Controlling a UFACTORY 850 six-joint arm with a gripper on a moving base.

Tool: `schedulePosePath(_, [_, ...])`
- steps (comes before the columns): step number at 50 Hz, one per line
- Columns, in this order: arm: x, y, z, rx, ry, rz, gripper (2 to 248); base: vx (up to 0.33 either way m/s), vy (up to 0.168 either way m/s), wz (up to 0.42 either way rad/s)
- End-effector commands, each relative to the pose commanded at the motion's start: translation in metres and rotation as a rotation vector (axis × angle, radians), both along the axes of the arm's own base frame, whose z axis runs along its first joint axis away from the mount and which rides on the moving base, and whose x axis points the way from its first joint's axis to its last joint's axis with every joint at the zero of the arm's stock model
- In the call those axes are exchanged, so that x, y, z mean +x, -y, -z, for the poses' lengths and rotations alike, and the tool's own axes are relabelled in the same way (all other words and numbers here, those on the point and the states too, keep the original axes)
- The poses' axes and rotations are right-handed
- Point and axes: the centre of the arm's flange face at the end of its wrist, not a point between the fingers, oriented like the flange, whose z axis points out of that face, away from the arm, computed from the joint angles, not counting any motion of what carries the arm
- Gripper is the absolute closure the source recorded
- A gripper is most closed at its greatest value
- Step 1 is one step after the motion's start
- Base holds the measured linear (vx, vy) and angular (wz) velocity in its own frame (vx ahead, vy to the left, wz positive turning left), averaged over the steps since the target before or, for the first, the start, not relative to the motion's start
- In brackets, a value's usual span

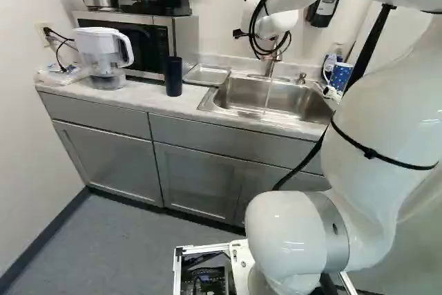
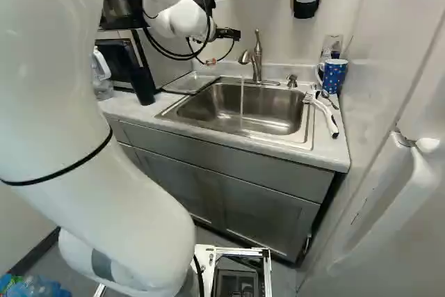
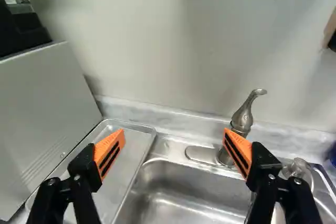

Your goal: Rinse the cup and place it in the tray

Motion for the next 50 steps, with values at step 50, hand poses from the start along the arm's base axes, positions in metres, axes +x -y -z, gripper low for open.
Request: schedulePosePath(50, [-0.056, -0.025, 0.021, 0.014, -0.234, -0.038, 3, 0.000, 0.000, 0.000])
